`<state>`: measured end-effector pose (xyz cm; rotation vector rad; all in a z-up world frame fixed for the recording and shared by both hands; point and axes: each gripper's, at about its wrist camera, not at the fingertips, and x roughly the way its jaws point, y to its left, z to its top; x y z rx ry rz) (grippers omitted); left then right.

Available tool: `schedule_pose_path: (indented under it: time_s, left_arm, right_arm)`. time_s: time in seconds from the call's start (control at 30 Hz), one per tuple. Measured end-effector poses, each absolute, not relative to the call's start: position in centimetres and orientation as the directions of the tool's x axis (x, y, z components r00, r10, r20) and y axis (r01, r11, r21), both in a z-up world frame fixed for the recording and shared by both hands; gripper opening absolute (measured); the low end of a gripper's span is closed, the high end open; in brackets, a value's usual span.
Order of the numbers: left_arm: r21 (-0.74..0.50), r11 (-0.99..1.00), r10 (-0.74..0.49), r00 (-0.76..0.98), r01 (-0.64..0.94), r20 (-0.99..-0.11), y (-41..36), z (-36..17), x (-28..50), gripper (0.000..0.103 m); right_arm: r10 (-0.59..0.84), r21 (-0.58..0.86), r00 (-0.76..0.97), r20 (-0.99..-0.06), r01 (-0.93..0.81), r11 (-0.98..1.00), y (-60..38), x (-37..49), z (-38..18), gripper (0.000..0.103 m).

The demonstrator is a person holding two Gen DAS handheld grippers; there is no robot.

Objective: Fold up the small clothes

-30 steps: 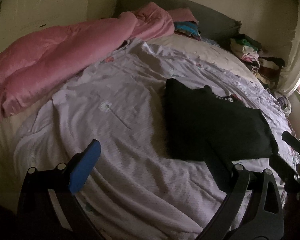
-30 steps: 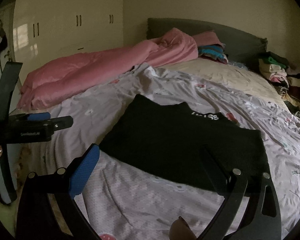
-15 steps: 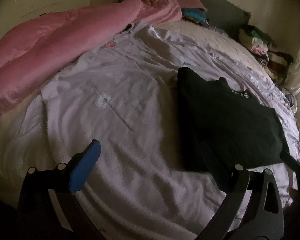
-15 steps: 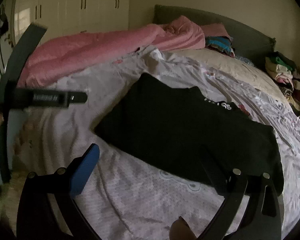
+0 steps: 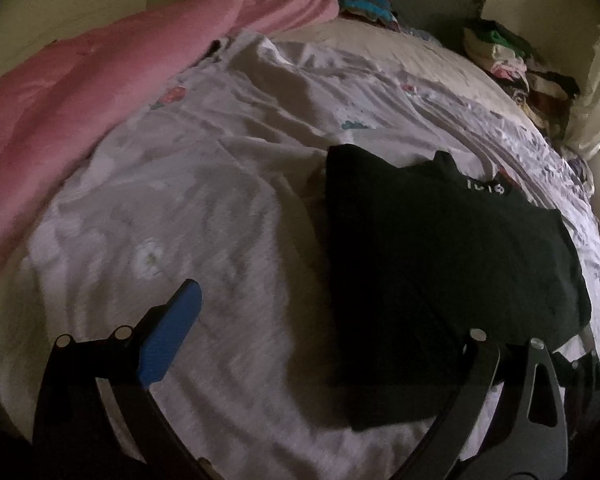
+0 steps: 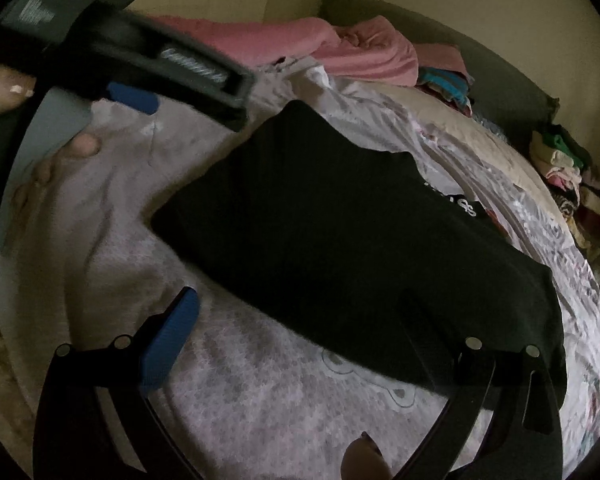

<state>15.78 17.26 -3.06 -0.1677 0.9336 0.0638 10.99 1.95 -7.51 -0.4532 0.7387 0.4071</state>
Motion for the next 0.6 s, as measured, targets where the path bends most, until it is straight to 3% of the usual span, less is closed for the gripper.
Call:
schedule_pose_path:
  time_s: [0.6]
  left_arm:
    - [-0.131, 0.985, -0.041, 0.579, -0.115, -0.814, 18.1, -5.5, 20.1, 0.093]
  right_arm:
    - [0.097, -0.368, 0.696, -0.711, -0.486, 0.792, 5.2, 13.6, -10.2, 0.099]
